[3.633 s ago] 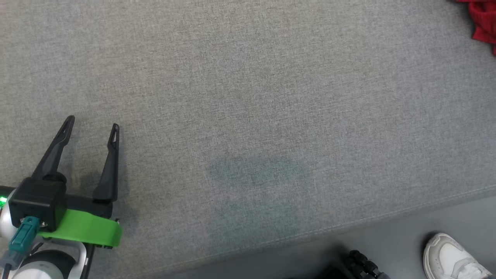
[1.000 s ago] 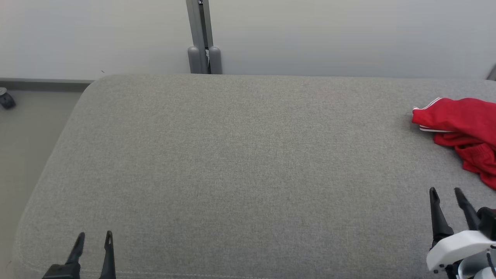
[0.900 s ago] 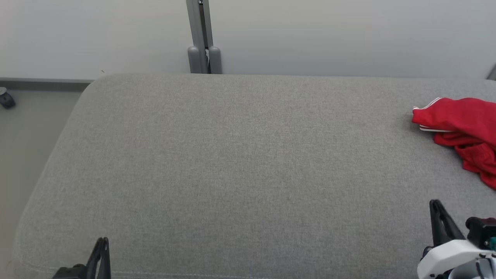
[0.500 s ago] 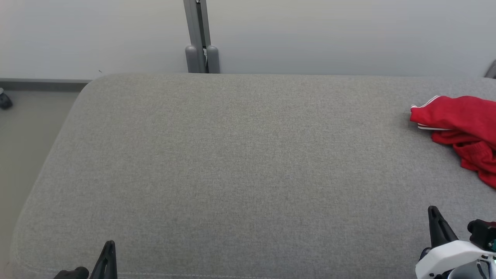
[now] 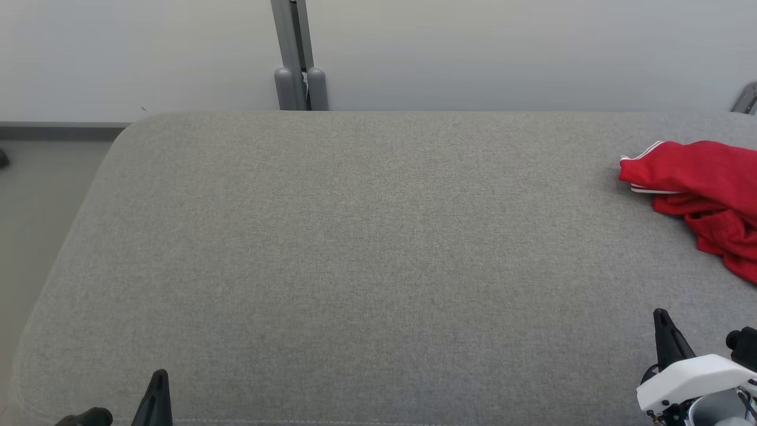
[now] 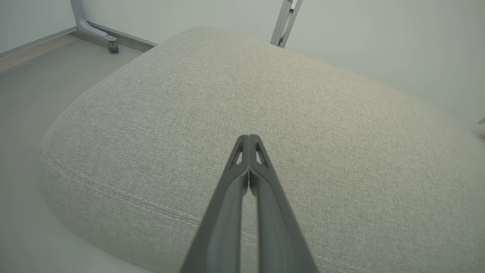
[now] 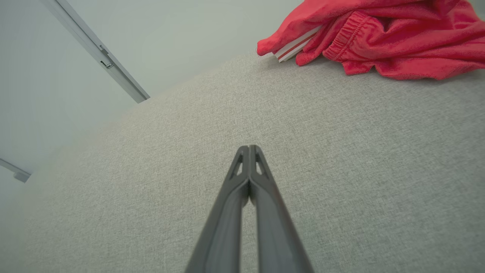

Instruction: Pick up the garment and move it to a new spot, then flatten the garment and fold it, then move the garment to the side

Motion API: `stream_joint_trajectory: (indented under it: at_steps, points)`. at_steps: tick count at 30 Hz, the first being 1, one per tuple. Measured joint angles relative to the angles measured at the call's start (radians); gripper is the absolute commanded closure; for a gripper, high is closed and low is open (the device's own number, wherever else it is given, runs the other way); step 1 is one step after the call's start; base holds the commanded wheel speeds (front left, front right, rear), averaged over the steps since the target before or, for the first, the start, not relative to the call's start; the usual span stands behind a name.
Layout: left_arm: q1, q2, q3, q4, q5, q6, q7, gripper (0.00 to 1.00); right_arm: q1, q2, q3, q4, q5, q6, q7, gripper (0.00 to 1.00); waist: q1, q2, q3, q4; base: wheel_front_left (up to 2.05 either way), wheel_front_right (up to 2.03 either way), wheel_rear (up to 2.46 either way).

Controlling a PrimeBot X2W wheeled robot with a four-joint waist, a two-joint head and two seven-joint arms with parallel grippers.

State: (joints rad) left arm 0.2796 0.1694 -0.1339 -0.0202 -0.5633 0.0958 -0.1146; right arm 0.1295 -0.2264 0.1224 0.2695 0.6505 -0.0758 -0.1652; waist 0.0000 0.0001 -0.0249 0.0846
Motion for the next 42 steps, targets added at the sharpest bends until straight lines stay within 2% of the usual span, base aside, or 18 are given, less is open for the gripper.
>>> stream_joint_trajectory:
  at_steps: [42]
  points:
    - [-0.137, -0.029, 0.064, 0.112, -0.546, -0.088, 0.080, 1.00, -0.089, 0.092, -0.127, 0.007, 0.460, 0.096, 0.139, 1.00, 0.0000, 0.0000, 0.014, -0.042, 0.00, 0.00, 0.00]
